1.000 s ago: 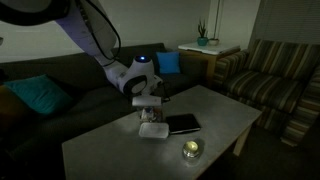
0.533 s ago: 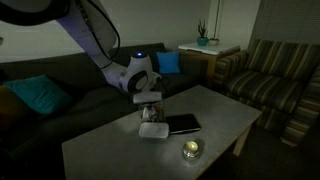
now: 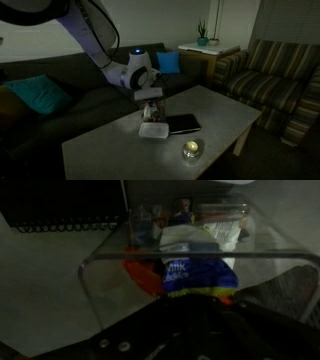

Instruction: Press the button on the white lid then put the lid on the table then put the blue wrapper on the table and put it back in the storage container

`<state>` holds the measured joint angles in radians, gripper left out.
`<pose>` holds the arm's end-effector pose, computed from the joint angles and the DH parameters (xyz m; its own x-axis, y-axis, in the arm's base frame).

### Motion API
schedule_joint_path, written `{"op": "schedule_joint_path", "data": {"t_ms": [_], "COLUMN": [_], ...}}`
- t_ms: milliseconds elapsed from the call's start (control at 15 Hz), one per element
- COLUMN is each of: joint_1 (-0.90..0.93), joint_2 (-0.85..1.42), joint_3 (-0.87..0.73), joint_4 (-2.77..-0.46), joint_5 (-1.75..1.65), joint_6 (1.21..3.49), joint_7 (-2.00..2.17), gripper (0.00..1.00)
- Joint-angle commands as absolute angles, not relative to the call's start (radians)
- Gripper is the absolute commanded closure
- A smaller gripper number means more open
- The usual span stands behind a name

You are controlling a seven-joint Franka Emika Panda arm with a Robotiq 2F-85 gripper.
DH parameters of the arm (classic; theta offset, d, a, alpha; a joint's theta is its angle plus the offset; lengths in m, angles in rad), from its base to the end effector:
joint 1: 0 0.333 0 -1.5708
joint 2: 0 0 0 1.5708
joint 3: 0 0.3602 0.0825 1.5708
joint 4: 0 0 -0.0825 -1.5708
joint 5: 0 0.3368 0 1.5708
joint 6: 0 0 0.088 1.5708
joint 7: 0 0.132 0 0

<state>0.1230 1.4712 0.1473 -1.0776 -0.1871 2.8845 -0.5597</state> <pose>0.7335 0.1665 -0.0364 0.6122 0.7262 0.3129 0.7237 -0.6740 0.1482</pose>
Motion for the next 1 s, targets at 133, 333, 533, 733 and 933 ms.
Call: {"op": "schedule_joint_path", "data": {"t_ms": [133, 333, 533, 733, 933], "joint_1": [0.091, 0.074, 0.066, 0.069, 0.083], "joint_2": [1.471, 1.471, 1.471, 1.471, 1.471], "joint_3": [0.218, 0.255, 0.270, 0.263, 0.240], "joint_4": [-1.049, -1.047, -1.044, -1.027, -0.998], "joint_5": [-0.208, -0.189, -0.176, -0.172, -0.173], "joint_6": [2.755, 2.708, 2.677, 2.640, 2.596], "joint_7": [-0.616, -0.659, -0.687, -0.690, -0.670], "gripper": [1.00, 0.73, 0.55, 0.33, 0.12]}}
